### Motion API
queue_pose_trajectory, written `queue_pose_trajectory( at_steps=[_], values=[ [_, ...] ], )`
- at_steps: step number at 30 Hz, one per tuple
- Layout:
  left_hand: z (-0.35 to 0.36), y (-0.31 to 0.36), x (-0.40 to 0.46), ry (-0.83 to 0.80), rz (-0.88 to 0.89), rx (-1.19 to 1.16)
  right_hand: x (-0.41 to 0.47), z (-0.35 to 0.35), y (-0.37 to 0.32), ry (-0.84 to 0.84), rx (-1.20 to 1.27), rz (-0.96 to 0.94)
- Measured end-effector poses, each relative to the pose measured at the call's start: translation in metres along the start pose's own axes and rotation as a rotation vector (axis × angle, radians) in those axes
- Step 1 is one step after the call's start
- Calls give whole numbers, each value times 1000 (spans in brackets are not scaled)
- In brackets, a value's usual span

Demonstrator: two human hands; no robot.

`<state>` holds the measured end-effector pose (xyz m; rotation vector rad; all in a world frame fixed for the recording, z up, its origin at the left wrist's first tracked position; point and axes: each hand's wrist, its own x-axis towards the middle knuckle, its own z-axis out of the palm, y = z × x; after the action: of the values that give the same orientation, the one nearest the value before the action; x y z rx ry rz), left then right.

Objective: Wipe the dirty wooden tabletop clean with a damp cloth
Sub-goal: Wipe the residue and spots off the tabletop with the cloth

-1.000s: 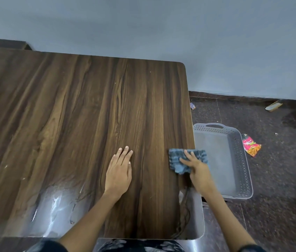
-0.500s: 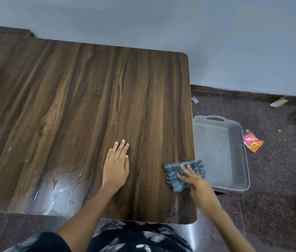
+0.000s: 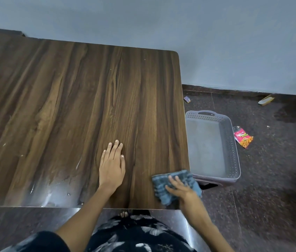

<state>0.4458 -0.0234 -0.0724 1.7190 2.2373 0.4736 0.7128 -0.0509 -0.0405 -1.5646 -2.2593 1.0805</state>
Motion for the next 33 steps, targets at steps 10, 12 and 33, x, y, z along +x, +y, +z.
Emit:
queue_pose_trajectory(
  at_steps=[10, 12, 33],
  values=[
    [-8, -24, -44, -62, 108, 47, 52, 33, -40, 138, -36, 108],
    [-9, -26, -50, -75, 120, 45, 23, 51, -44, 78, -55, 32],
    [-20, -51, -80, -127, 191, 31, -34, 78, -62, 136, -165, 127]
  ],
)
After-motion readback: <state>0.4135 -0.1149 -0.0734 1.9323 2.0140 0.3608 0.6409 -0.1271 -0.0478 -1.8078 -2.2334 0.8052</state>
